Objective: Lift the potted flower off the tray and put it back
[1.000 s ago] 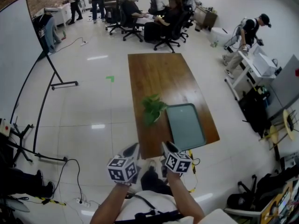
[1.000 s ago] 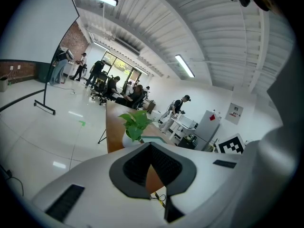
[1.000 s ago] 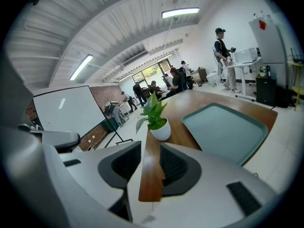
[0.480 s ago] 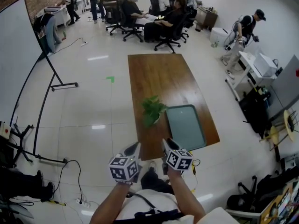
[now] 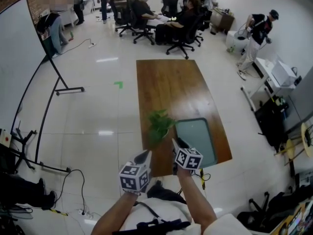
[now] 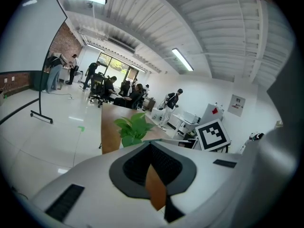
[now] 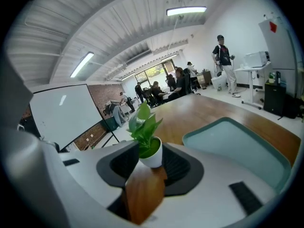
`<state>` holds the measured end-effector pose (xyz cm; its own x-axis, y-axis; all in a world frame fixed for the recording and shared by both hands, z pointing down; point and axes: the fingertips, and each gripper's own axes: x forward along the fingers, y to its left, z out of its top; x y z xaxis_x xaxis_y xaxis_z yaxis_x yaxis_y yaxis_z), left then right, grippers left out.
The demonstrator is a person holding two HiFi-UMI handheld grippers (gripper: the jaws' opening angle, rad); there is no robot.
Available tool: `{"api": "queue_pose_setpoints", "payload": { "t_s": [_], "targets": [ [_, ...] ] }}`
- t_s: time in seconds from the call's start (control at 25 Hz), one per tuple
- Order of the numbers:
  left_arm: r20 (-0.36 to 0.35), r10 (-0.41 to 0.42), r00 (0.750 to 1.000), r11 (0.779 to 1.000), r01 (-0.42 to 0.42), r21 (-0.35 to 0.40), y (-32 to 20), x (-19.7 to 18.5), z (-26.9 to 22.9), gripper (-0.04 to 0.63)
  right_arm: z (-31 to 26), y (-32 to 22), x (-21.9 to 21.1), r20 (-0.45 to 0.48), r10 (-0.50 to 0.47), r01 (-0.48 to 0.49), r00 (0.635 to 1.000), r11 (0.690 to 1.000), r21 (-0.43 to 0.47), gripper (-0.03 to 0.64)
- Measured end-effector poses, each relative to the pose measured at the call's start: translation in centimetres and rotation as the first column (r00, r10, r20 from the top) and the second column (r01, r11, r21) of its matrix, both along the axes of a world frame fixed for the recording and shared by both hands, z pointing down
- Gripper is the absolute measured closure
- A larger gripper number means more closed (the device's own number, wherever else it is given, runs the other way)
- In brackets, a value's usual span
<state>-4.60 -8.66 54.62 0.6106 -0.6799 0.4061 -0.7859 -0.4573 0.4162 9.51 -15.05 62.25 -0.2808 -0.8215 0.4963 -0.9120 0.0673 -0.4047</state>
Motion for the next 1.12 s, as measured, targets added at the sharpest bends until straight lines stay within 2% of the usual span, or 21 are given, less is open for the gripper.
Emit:
{"api": "queue_pose_setpoints", "payload": {
  "t_s": [0.2, 0.56, 0.88, 1.12],
  "targets": [
    [0.011, 0.019, 1.000, 1.000, -0.019, 0.003, -2.5, 2.4, 0.3, 0.598, 1.7, -4.0, 0.5, -0.021, -0.031, 0.030, 0.999, 0.999, -0.035, 0.435],
    [0.024, 0.024, 0.999, 1.000, -0.024, -0.013, -5.5, 5.4, 1.2, 0.598, 6.0, -8.5, -0.7, 0.013, -0.130, 0.130, 0.991, 0.985, -0.113, 0.436],
    [0.035, -0.003, 0.999, 0.999, 0.005, -0.040, -7.1, 5.0, 2.0, 0.598, 8.5, -10.2, -2.0, 0.071, -0.142, 0.152, 0.987, 0.975, -0.161, 0.474],
    [0.049, -0.019, 0.999, 0.998, 0.022, -0.055, -7.9, 3.7, 2.4, 0.598, 8.9, -10.8, -2.2, 0.128, -0.096, 0.117, 0.987, 0.979, -0.166, 0.494]
  ]
}}
